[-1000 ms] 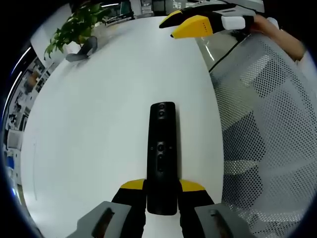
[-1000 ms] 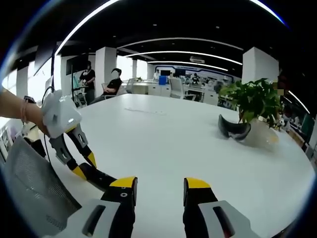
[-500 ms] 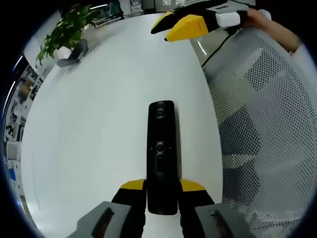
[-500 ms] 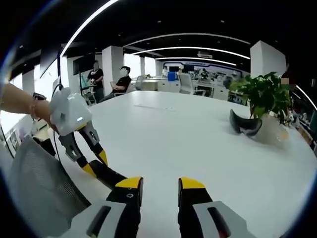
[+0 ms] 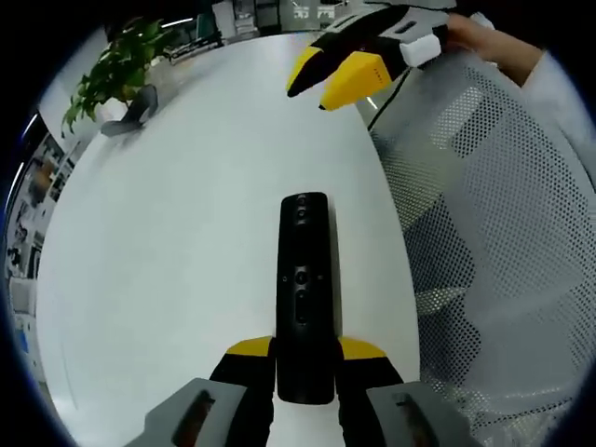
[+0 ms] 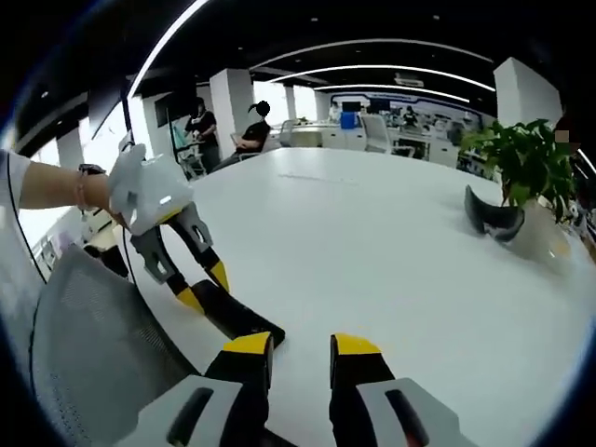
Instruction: Press the specified remote control buttons in sequence, fully releasing each button before pressing the next.
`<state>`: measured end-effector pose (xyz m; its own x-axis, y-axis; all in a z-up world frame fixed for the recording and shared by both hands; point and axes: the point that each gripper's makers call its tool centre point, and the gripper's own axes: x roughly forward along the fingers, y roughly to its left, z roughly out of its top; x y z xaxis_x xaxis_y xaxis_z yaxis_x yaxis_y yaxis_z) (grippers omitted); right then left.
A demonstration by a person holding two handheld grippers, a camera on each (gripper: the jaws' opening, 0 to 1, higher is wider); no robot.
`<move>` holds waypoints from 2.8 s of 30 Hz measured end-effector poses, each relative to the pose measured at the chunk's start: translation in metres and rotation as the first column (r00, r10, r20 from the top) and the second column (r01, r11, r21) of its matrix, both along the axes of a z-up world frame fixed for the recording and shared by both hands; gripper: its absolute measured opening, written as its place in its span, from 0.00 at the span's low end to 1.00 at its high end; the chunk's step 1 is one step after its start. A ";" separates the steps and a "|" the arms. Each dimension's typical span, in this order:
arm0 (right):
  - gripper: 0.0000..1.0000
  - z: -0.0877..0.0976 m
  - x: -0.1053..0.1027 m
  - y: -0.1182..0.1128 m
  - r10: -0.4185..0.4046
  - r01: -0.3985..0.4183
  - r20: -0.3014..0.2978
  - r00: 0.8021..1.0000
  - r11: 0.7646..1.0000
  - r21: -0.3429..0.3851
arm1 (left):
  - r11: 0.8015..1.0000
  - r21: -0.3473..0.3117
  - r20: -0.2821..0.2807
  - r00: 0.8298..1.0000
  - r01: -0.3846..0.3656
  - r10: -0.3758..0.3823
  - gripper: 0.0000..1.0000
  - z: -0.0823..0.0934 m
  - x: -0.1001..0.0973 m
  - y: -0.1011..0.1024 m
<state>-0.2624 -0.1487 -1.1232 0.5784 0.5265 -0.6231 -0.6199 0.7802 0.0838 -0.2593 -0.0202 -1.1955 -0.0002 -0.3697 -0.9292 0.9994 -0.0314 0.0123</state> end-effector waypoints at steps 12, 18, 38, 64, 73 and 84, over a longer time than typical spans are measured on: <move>0.03 -0.029 0.009 0.024 0.306 -0.320 -0.108 0.946 0.936 -0.145 | 1.000 -0.027 -0.001 1.000 -0.004 0.004 0.24 0.000 0.001 0.000; 0.00 -0.043 0.001 0.037 0.423 -0.455 -0.197 0.884 0.877 -0.158 | 0.998 -0.062 -0.005 0.999 -0.032 0.032 0.24 0.001 0.001 0.002; 0.00 -0.061 0.002 0.046 0.534 -0.589 -0.256 0.806 0.767 -0.255 | 0.992 -0.111 -0.017 0.998 -0.067 0.065 0.24 0.001 -0.001 0.002; 0.00 -0.063 0.006 0.049 0.565 -0.668 -0.359 0.742 0.669 -0.326 | 0.979 -0.179 -0.024 0.995 -0.099 0.096 0.24 0.001 -0.001 0.001; 0.00 -0.047 0.008 0.054 0.574 -0.617 -0.228 0.787 0.734 -0.285 | 0.976 -0.189 -0.025 0.994 -0.111 0.108 0.24 0.000 -0.001 0.001; 0.00 -0.063 -0.003 0.062 0.630 -0.684 -0.271 0.728 0.639 -0.352 | 0.981 -0.179 -0.019 0.997 -0.081 0.079 0.24 0.000 -0.007 -0.001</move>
